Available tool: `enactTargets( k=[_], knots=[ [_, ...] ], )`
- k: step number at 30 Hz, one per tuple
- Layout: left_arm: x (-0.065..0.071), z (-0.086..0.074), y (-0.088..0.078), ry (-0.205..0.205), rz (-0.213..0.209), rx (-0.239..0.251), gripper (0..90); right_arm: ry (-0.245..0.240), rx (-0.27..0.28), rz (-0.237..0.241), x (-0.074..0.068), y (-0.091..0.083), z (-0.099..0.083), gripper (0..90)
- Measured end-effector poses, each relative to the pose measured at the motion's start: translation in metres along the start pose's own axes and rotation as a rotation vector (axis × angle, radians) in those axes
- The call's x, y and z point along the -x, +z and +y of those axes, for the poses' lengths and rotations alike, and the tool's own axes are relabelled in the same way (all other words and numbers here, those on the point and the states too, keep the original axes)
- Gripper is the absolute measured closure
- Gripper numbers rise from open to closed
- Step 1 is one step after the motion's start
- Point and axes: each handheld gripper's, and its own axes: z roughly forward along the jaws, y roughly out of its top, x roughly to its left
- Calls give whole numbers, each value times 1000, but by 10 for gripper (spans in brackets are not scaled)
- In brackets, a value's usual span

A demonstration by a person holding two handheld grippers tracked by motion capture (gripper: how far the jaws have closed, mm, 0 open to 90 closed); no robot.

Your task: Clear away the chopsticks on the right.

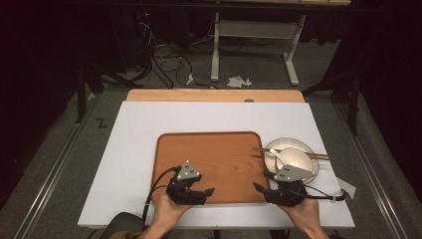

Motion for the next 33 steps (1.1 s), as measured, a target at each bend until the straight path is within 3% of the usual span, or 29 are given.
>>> enactTargets(
  k=[4, 12, 27, 33],
  knots=[
    [1, -1, 0, 2, 3, 2, 345, -17, -3, -1, 0, 0, -1, 466],
    [1, -1, 0, 0, 4, 2, 345, -3, 6, -14, 3, -4, 0, 468],
    [0, -1, 0, -10, -2, -6, 351, -44, 28, -14, 5, -10, 0, 492],
    [-1, 0, 0, -12, -2, -7, 349, -30, 46, -8, 7, -15, 1, 493]
  ],
)
